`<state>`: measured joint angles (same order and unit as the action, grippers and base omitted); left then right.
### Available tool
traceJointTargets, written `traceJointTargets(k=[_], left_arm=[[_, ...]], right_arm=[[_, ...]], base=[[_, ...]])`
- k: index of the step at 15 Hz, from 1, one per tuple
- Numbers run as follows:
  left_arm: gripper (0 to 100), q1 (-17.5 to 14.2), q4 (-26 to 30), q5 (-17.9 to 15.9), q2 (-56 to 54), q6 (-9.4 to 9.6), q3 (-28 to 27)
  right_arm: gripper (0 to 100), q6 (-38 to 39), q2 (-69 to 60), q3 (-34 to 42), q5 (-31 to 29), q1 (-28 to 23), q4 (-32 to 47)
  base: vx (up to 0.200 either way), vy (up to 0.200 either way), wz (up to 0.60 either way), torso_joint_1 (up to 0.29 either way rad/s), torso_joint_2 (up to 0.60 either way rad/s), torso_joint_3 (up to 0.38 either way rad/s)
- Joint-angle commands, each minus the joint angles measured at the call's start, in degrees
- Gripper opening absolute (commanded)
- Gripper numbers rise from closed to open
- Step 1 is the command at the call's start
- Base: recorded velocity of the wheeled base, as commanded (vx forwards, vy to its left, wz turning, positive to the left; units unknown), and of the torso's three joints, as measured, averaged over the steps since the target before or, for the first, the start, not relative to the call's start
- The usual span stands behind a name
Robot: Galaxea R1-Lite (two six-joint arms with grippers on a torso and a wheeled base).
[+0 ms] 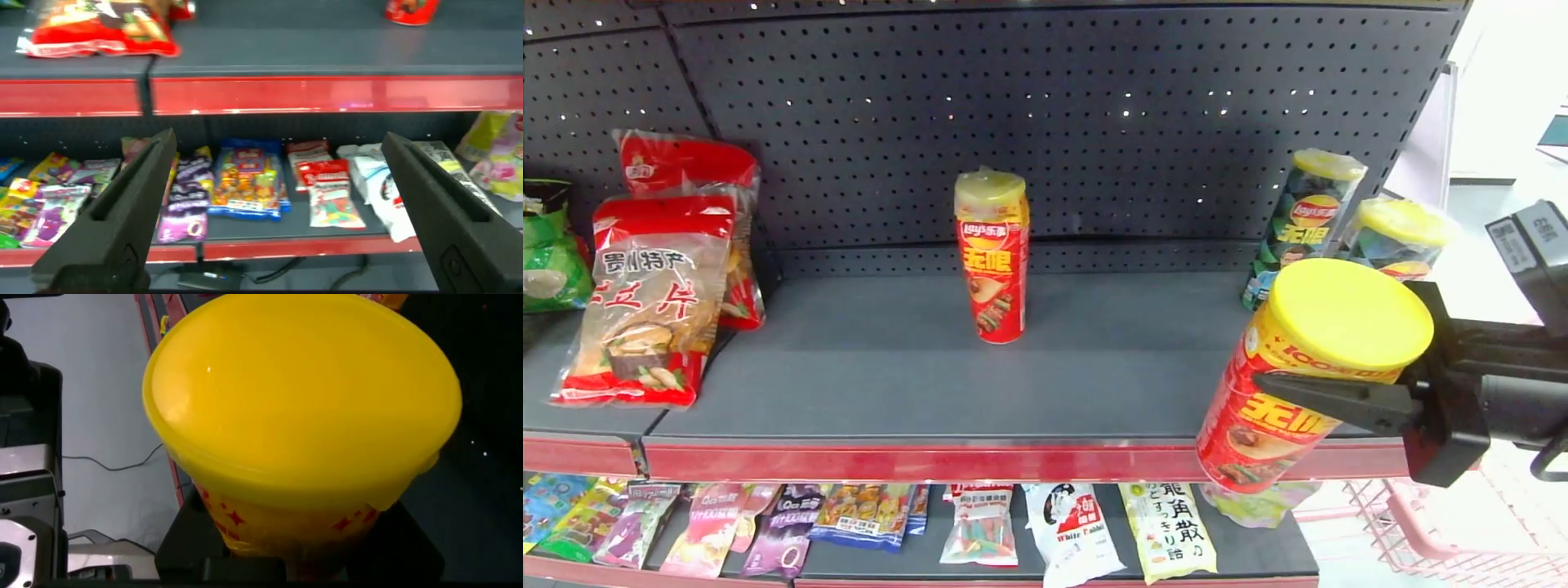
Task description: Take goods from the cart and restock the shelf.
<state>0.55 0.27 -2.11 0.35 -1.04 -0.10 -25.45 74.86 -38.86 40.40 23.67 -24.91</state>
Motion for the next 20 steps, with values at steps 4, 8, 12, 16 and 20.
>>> traceJointTargets(k=[4, 8, 12, 16, 20], left_arm=[[100, -0.02, 0.0, 0.0, 0.09, -0.02, 0.01], [100, -0.02, 0.0, 0.0, 0.09, 0.16, 0.01], [100, -0.02, 0.0, 0.0, 0.09, 0.16, 0.01], [100, -0.02, 0.0, 0.0, 0.09, 0.07, -0.08], [100, -0.02, 0.0, 0.0, 0.09, 0.25, 0.01]], right_arm=[[0, -0.03, 0.28, 0.1, 0.12, 0.06, -0.06], [0, -0.12, 0.28, 0.19, 0.12, 0.06, -0.06], [0, -0.12, 0.28, 0.54, 0.21, 0.06, -0.06], [0, -0.12, 0.81, 0.02, 0.21, 0.06, -0.06], [0, -0.12, 0.9, 0.1, 0.29, 0.06, -0.14]], base=[[0.0, 0.2, 0.0, 0.0, 0.0, 0.002], [0.0, 0.1, 0.0, 0.0, 0.0, 0.002], [0.0, 0.0, 0.0, 0.0, 0.0, 0.0], [0.0, 0.0, 0.0, 0.0, 0.0, 0.0], [0.0, 0.0, 0.0, 0.0, 0.0, 0.0]])
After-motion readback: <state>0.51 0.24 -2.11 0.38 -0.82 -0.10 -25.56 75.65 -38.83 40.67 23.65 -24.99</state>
